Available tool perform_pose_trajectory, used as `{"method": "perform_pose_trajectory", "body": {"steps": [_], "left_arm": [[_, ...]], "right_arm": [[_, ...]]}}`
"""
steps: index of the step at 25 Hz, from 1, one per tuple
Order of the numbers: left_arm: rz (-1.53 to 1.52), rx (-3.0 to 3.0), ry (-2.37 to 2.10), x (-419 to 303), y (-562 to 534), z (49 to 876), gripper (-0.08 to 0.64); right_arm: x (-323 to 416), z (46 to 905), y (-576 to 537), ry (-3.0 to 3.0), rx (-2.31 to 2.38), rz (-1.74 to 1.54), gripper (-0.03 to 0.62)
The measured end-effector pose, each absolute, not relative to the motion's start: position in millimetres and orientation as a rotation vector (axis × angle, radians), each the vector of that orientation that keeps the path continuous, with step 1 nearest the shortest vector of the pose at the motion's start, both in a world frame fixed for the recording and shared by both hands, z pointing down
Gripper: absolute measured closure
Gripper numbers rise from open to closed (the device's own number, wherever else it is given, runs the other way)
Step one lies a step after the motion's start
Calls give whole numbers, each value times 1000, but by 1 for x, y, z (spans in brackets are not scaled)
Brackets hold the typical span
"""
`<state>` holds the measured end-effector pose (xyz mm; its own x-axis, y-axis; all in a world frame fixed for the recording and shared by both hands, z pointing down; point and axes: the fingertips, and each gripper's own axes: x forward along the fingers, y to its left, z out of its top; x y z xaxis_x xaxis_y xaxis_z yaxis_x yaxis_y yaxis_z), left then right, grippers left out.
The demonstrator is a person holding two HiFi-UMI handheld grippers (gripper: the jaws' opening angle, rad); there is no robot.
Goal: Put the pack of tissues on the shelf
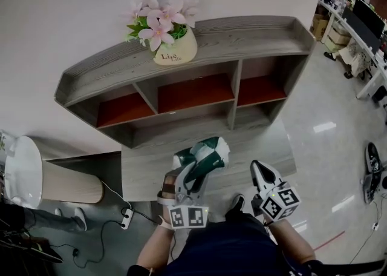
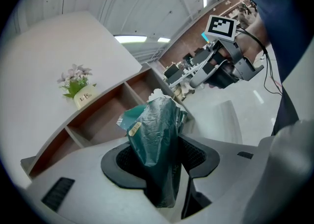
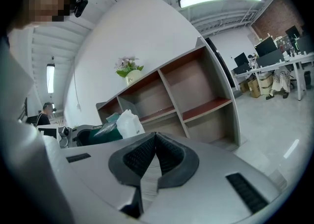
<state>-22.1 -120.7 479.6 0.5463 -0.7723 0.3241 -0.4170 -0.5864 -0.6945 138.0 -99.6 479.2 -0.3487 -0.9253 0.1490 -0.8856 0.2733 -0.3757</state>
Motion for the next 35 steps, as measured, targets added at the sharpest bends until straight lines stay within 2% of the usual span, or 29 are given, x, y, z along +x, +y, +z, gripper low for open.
{"method": "perform_pose_trajectory", "body": {"steps": [12, 35], "left_arm": [[-854, -2128, 1050, 7, -160, 453, 350], [-786, -2110, 1015, 5, -255, 421, 350]], "right_arm": [[179, 482, -131, 2476, -1651, -642, 581], [180, 473, -181, 2359, -1787, -634, 581]]}}
